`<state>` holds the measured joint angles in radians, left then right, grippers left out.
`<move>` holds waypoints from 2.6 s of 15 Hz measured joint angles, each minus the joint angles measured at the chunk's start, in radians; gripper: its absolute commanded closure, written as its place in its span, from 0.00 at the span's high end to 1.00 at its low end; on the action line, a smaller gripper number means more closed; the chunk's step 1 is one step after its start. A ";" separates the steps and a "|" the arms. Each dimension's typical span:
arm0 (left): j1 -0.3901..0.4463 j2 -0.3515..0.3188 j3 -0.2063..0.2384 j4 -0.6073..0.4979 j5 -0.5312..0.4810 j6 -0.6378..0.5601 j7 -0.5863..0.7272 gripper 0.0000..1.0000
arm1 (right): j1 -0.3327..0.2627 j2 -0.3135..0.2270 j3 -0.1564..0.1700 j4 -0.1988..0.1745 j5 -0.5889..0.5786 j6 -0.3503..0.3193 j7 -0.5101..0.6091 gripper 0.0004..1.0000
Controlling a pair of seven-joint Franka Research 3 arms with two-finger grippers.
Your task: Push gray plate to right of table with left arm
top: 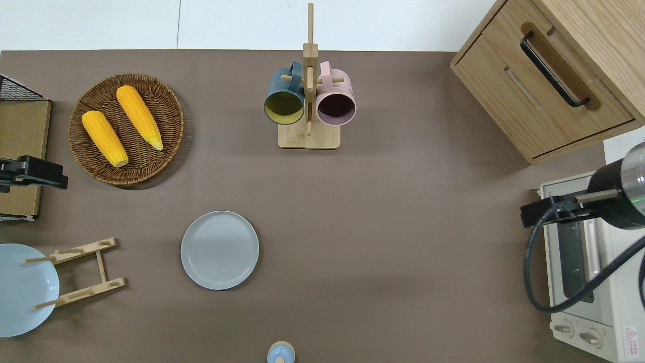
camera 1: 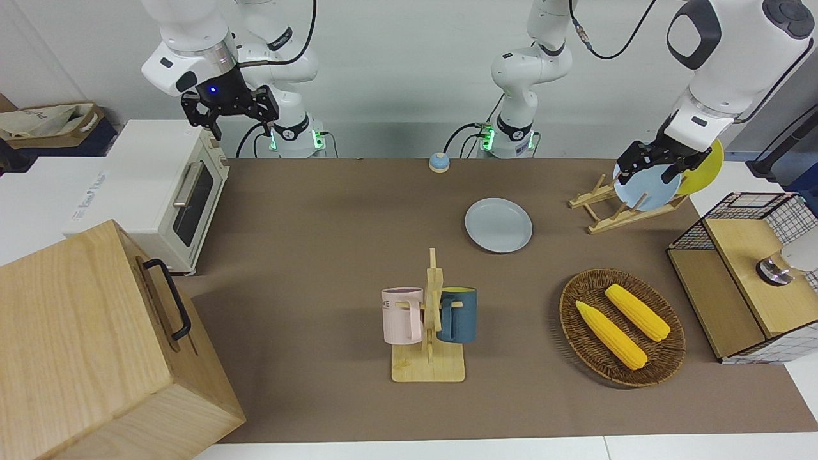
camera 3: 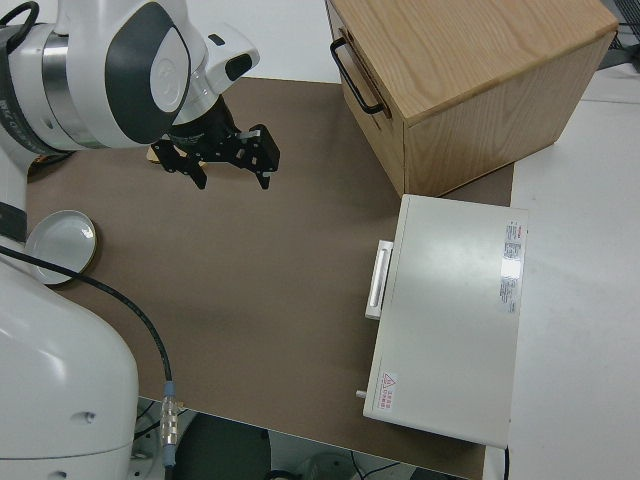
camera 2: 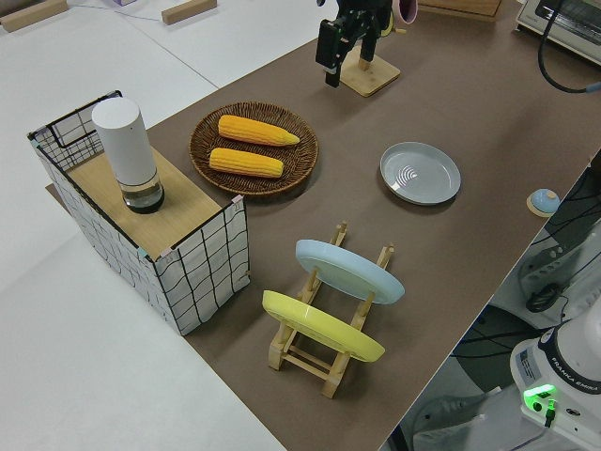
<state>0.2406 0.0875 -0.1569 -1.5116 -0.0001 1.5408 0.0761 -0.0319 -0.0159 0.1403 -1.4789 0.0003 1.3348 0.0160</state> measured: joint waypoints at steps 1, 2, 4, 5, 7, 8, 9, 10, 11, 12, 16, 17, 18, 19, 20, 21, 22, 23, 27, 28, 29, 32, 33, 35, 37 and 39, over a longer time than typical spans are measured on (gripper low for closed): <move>0.000 0.000 0.000 0.000 0.000 0.000 0.000 1.00 | 0.000 0.000 0.000 0.000 0.000 0.000 0.000 0.98; 0.000 0.000 0.001 0.000 0.000 -0.001 -0.008 1.00 | 0.000 0.000 0.000 0.000 0.000 0.000 0.000 0.98; 0.001 -0.002 0.003 0.000 0.000 -0.002 -0.018 1.00 | 0.000 0.000 0.000 0.000 0.000 0.000 0.000 0.98; 0.000 -0.003 0.002 0.000 0.000 -0.003 -0.020 1.00 | 0.000 0.000 0.000 0.000 0.000 0.000 0.000 0.98; 0.000 -0.004 -0.001 0.000 0.000 -0.003 -0.042 1.00 | 0.000 0.000 0.000 0.000 0.000 0.000 0.000 0.98; 0.000 -0.005 -0.004 0.000 0.000 -0.003 -0.055 1.00 | 0.000 0.000 0.000 0.000 0.000 0.000 0.000 0.98; 0.000 -0.005 -0.006 0.000 0.000 -0.003 -0.062 1.00 | 0.000 0.000 0.000 0.000 0.000 0.000 0.000 0.98; 0.000 -0.005 -0.007 0.000 0.000 -0.003 -0.067 1.00 | 0.000 0.000 0.000 0.000 0.000 0.000 0.000 0.98; -0.001 -0.005 -0.007 0.000 0.000 -0.003 -0.069 1.00 | 0.000 0.000 0.000 0.000 0.000 0.000 0.000 0.98; -0.001 -0.005 -0.008 0.000 0.000 -0.004 -0.071 1.00 | 0.000 0.000 0.000 0.000 0.000 0.000 0.000 0.98; -0.001 -0.005 -0.027 0.000 0.002 -0.017 -0.089 1.00 | 0.000 0.000 0.000 0.000 0.000 0.000 0.000 0.98; -0.002 -0.005 -0.031 -0.004 0.004 -0.024 -0.093 1.00 | 0.000 0.000 0.000 0.000 0.000 0.000 0.000 0.98; -0.003 -0.006 -0.033 -0.013 0.009 -0.024 -0.094 1.00 | 0.000 0.000 0.000 0.000 0.000 0.000 0.000 0.98; -0.004 -0.008 -0.034 -0.027 0.011 -0.024 -0.095 1.00 | 0.000 0.000 0.000 0.000 0.000 0.000 0.000 0.98; -0.011 -0.011 -0.032 -0.050 0.012 -0.022 -0.095 1.00 | 0.000 0.000 0.000 0.000 0.000 0.000 0.000 0.98; -0.028 -0.022 -0.031 -0.100 0.014 -0.007 -0.101 1.00 | 0.000 0.000 0.000 0.000 0.000 0.000 0.000 0.98; -0.042 -0.035 -0.031 -0.147 0.014 0.021 -0.118 1.00 | 0.000 0.000 0.000 0.000 0.000 0.000 0.000 0.98; -0.055 -0.056 -0.031 -0.215 0.015 0.070 -0.144 1.00 | 0.000 0.000 0.000 0.000 0.000 0.000 0.000 0.98; -0.084 -0.123 -0.031 -0.436 0.014 0.229 -0.215 1.00 | 0.000 0.000 0.000 0.000 0.000 0.000 0.000 0.98; -0.087 -0.130 -0.031 -0.480 0.014 0.272 -0.228 1.00 | 0.000 0.000 0.000 0.000 0.000 0.000 0.000 0.98; -0.089 -0.134 -0.031 -0.523 0.014 0.324 -0.238 1.00 | 0.000 0.000 0.000 0.000 0.000 0.000 0.000 0.98; -0.094 -0.136 -0.033 -0.656 0.014 0.473 -0.262 1.00 | 0.000 0.000 0.000 0.000 0.000 0.000 0.000 0.98; -0.099 -0.136 -0.034 -0.696 0.014 0.516 -0.270 1.00 | 0.000 0.000 0.000 0.000 0.000 0.000 0.000 0.98; -0.117 -0.136 -0.036 -0.770 0.009 0.606 -0.299 1.00 | 0.000 0.000 0.000 0.000 0.000 0.000 0.000 0.98; -0.132 -0.137 -0.040 -0.831 0.008 0.691 -0.327 1.00 | 0.000 0.000 0.000 0.000 0.000 0.000 0.000 0.98; -0.136 -0.137 -0.060 -0.876 0.007 0.739 -0.351 1.00 | 0.000 0.000 0.000 0.000 0.000 0.000 0.000 0.98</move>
<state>0.1045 -0.0495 -0.2166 -2.3875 0.0070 2.2803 -0.2748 -0.0319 -0.0159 0.1403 -1.4789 0.0003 1.3348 0.0160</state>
